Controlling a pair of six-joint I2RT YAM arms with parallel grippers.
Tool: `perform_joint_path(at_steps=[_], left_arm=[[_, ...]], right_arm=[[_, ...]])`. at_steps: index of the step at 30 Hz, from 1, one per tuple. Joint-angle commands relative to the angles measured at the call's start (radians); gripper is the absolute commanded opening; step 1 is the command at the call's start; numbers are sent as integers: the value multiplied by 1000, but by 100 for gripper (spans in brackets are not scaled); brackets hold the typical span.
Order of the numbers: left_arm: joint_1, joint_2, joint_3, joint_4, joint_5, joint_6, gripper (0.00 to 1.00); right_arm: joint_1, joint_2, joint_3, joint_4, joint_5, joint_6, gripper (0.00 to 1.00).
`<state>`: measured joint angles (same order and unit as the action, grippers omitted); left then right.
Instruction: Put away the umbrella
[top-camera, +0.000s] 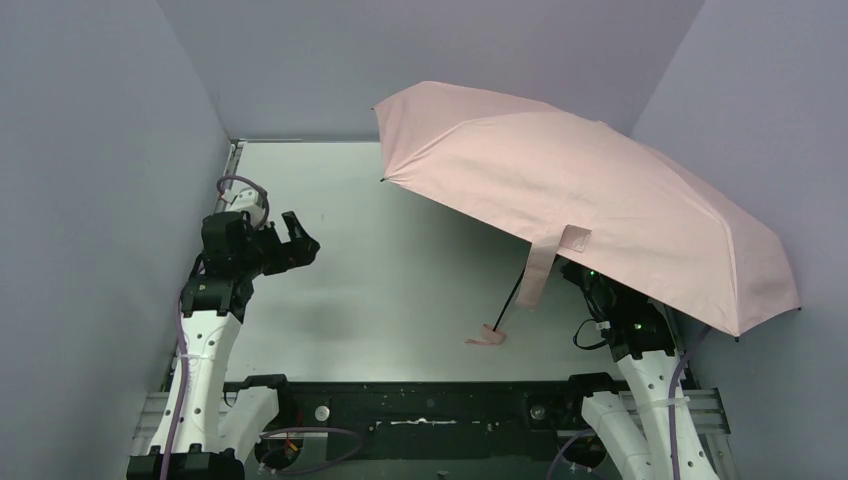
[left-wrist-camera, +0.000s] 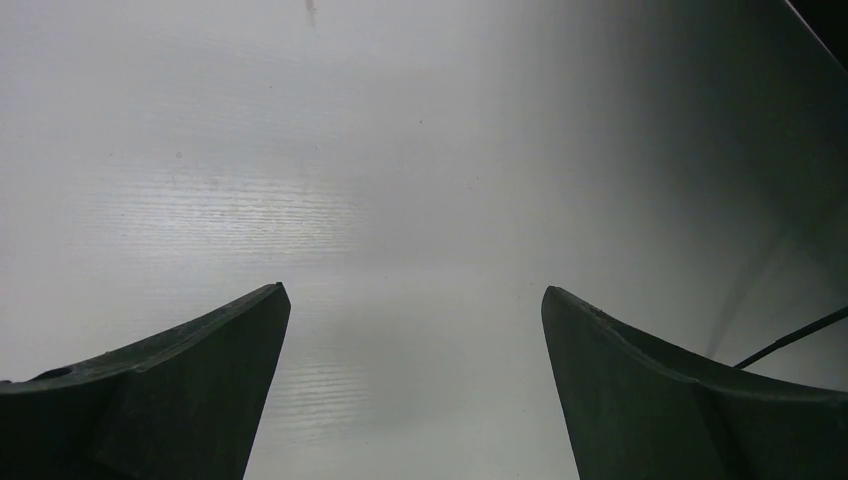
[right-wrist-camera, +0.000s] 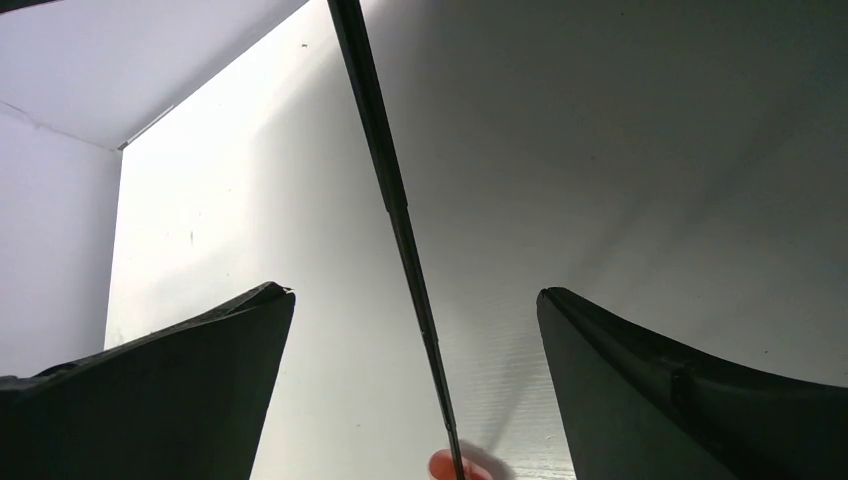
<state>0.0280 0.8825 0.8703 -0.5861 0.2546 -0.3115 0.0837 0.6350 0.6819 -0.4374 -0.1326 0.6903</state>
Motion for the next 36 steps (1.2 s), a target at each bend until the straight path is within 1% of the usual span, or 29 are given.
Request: perform_joint_path(at_steps=[1,6,11,18,22,27,28,30,33,36], left_arm=[[6,-10,35,45,-28,-9,97],[6,-9,33,40,-48,-13,97],[5,-4,28,31,-86,-31,97],[-4,-4,22,38,-82,-34,97],[-14,-9,19,42,-73,-21,97],[-20,-10,16,45,-64,-4,97],[-47,-10,16,43,-65,-1,97],[-54,-11,16,40,-66,3,97],[-56,-17,14,40,-53,6,97],[-63,-20,10,40,-36,5,97]], right_arm=[[-9,5,18,43,25,-5,100],[-9,35,43,52,19,-70,100],[-9,121,88,58,28,-100,100],[-9,247,110,181,47,-134,99],[-12,322,128,247,33,-143,97],[-20,401,155,284,40,-144,92],[-21,412,156,292,39,-144,91],[-27,431,157,309,35,-142,89],[-40,454,150,349,7,-135,85],[-56,465,122,442,-49,-111,84]])
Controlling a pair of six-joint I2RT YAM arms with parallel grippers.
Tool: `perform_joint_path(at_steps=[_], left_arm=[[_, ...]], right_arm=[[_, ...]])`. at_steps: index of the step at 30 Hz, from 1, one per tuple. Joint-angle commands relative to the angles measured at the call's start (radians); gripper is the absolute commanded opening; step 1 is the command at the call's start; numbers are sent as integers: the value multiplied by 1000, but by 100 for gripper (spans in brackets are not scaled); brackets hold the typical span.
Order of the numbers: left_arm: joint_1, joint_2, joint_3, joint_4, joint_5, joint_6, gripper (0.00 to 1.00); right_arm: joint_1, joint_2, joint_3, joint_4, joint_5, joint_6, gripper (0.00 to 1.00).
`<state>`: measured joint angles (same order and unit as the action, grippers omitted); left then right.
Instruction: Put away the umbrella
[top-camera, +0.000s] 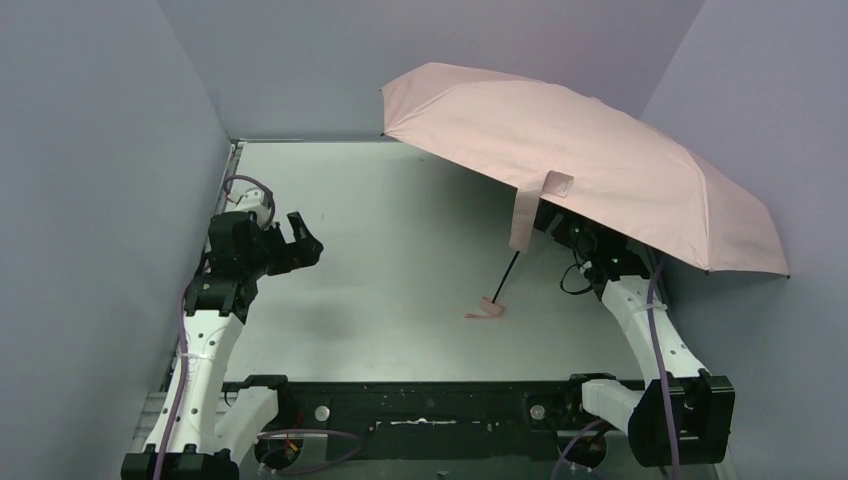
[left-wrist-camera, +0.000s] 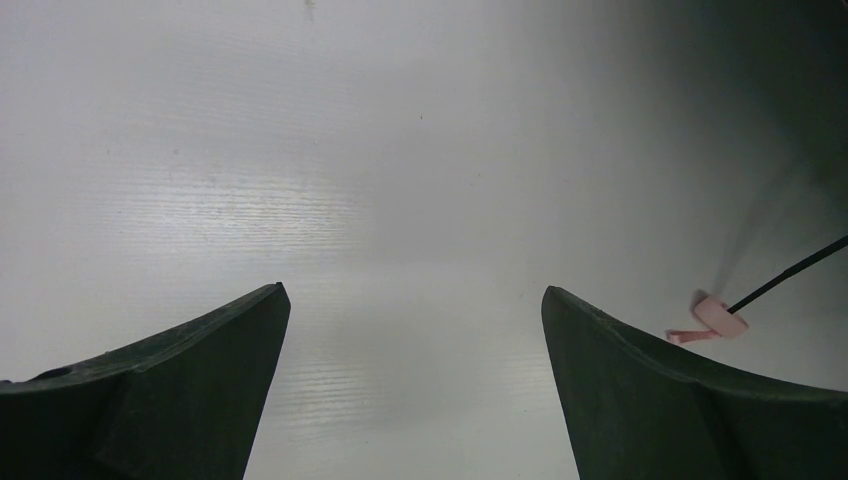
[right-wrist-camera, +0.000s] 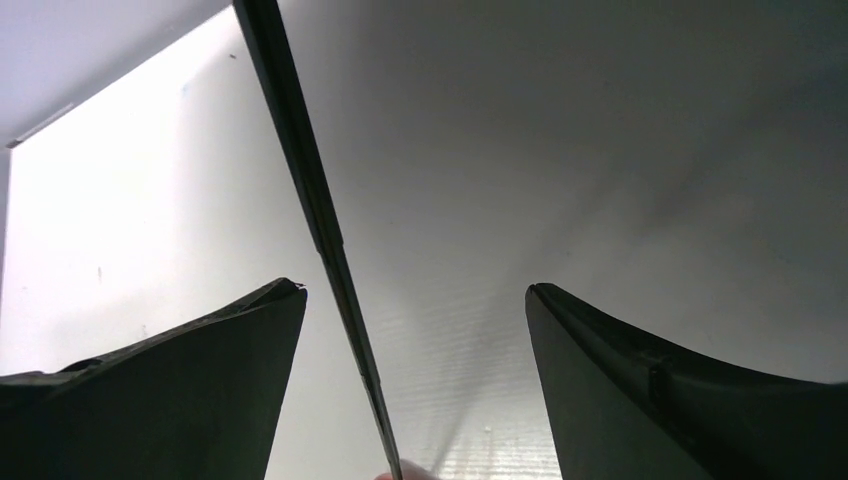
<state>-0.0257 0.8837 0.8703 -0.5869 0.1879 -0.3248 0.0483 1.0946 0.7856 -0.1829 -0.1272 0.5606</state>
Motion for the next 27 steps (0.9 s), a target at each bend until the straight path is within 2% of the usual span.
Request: perform_joint_path(at_steps=[1,10,16,22,27], left_arm=[[-12,-23,9,41,35,18,97],[-29,-8,5,70,81,14,97],[-41,-3,5,70,84,19,97],[-47,-1,8,67,90,15,96],[-49,15,25,63,106,7,96]], right_arm=[[-23,8,8,244,-74,29,83],[-28,71,-117,603,-103,123,83],[-28,184,-86,721,-146,119,80],[-34,285,-3,741,-194,108,67],[-41,334,52,755,-248,120,50]])
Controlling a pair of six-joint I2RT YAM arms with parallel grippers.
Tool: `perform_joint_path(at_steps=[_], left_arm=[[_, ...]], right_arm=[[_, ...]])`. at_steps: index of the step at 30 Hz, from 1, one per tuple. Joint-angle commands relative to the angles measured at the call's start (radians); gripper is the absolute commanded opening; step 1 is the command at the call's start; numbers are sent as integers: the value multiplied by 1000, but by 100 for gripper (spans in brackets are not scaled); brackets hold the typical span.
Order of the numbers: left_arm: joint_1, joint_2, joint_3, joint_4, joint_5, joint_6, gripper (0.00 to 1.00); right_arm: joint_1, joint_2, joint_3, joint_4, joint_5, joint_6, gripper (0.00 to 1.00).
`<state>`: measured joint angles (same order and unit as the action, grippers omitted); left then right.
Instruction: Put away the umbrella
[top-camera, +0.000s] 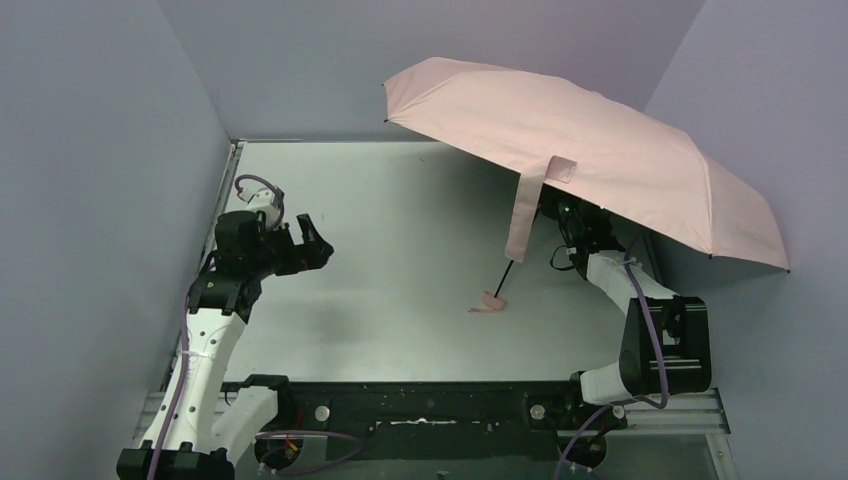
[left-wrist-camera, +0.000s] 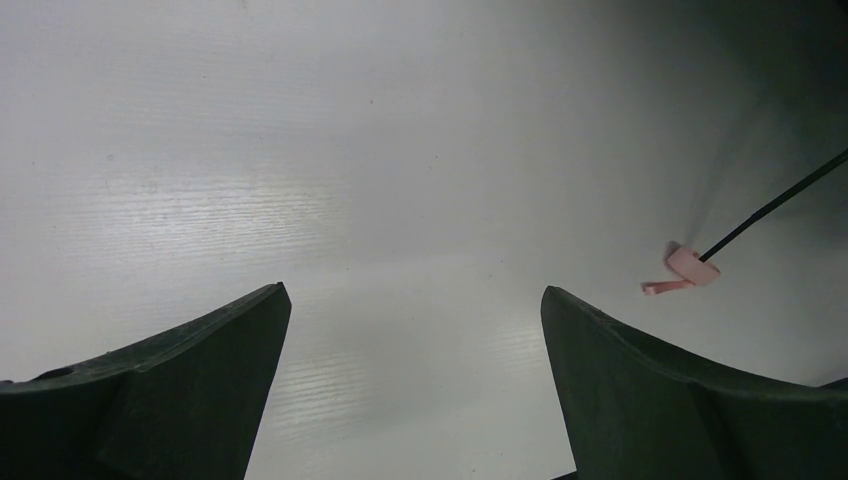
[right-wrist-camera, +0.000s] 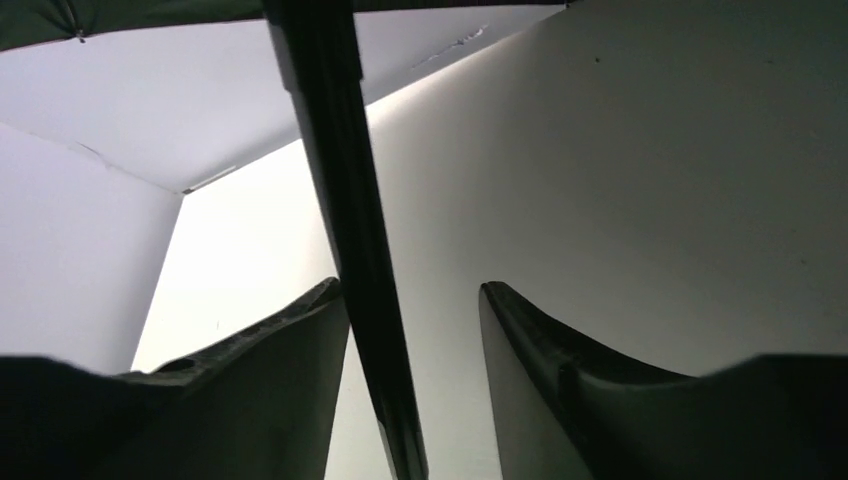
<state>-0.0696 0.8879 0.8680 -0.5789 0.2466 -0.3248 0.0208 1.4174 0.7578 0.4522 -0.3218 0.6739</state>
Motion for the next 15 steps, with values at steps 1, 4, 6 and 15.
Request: perform_joint_path(at_steps=[1,4,6,15], left_arm=[[-7,18,34,52,55,5,94],[-11,36,61,49,77,-7,93],[-23,45,82,51,82,-19,93],[-42,23,129,243,270,-192,97]], right_arm=[[-13,13,90,117,-69,7,45],[-14,1,104,103,-96,14,34],[-13,-17,103,85,-99,24,25],[1,-109,148,58,-115,196,0]])
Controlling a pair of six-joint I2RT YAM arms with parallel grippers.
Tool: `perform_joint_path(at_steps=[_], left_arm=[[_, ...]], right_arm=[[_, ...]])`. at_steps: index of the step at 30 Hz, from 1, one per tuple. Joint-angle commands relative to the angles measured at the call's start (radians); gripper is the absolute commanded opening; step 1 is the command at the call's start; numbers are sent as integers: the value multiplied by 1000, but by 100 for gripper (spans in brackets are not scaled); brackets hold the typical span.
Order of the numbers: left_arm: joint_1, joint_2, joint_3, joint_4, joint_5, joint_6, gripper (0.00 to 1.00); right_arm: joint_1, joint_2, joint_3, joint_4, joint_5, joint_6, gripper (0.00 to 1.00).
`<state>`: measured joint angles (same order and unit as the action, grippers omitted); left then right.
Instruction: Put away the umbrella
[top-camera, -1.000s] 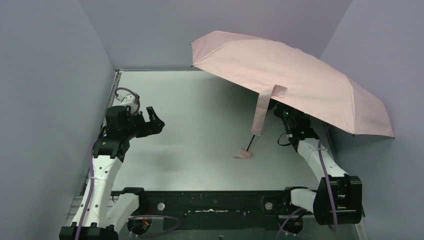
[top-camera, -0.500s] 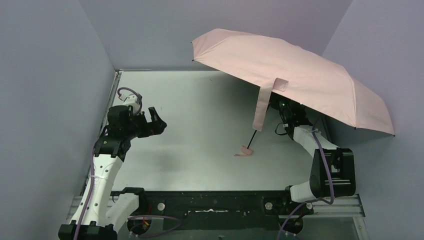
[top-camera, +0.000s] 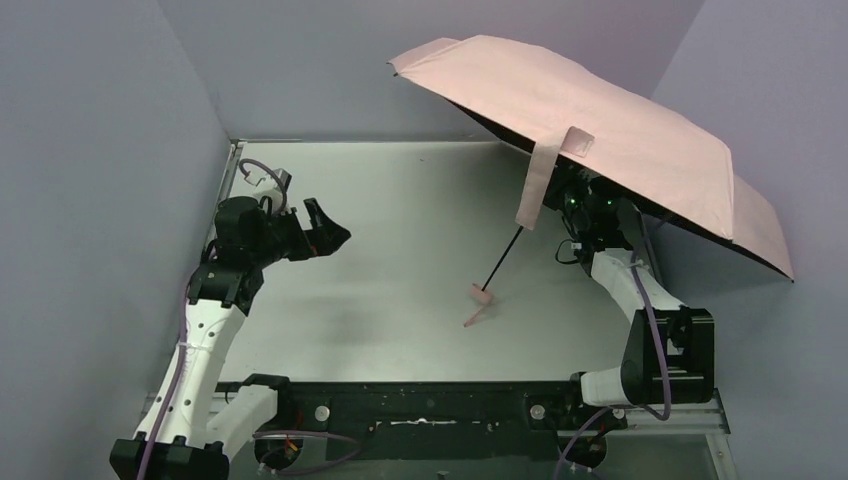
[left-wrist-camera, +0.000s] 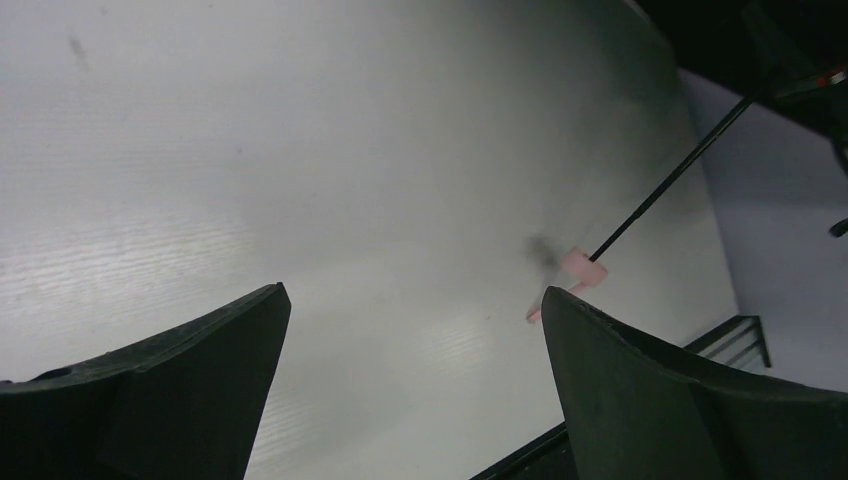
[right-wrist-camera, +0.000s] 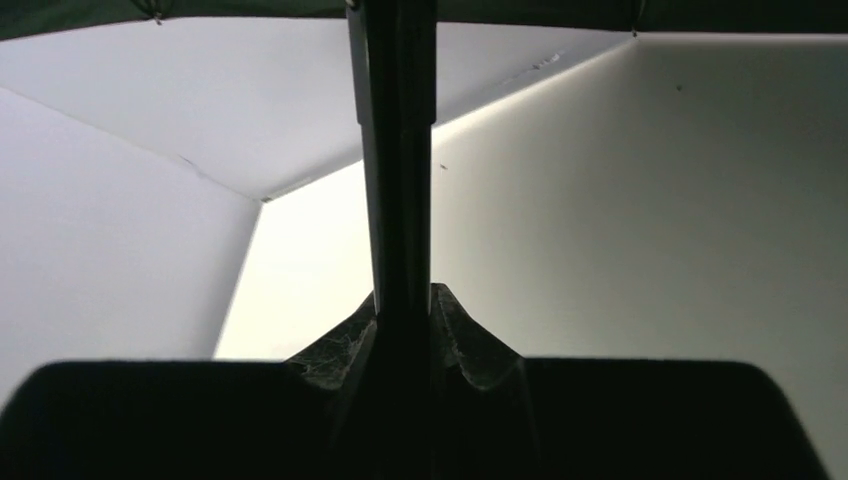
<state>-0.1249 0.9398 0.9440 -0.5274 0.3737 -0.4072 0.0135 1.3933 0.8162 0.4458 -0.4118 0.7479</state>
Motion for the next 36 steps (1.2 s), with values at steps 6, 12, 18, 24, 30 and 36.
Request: perform_joint_path(at_steps=[6,12,18,24,30,36], left_arm=[[146,-34,50,224,154,-252,97],[118,19,157,177,279,-160,85],[-210,45,286,42,60,-9,83],[-376,81,238,169,0,-59,80],[-474,143,227,260,-20,-77,78],[-507,192,227,285,-5,-63,76]], right_arm=[[69,-120,202,-10,-19,136,0],[170,-126,272,-33,17,148,0],[294,-91,265,79,62,236,0],[385,-45,226,257,95,377,0],[470,24,212,394,98,471,0],[507,84,206,519,93,550,0]])
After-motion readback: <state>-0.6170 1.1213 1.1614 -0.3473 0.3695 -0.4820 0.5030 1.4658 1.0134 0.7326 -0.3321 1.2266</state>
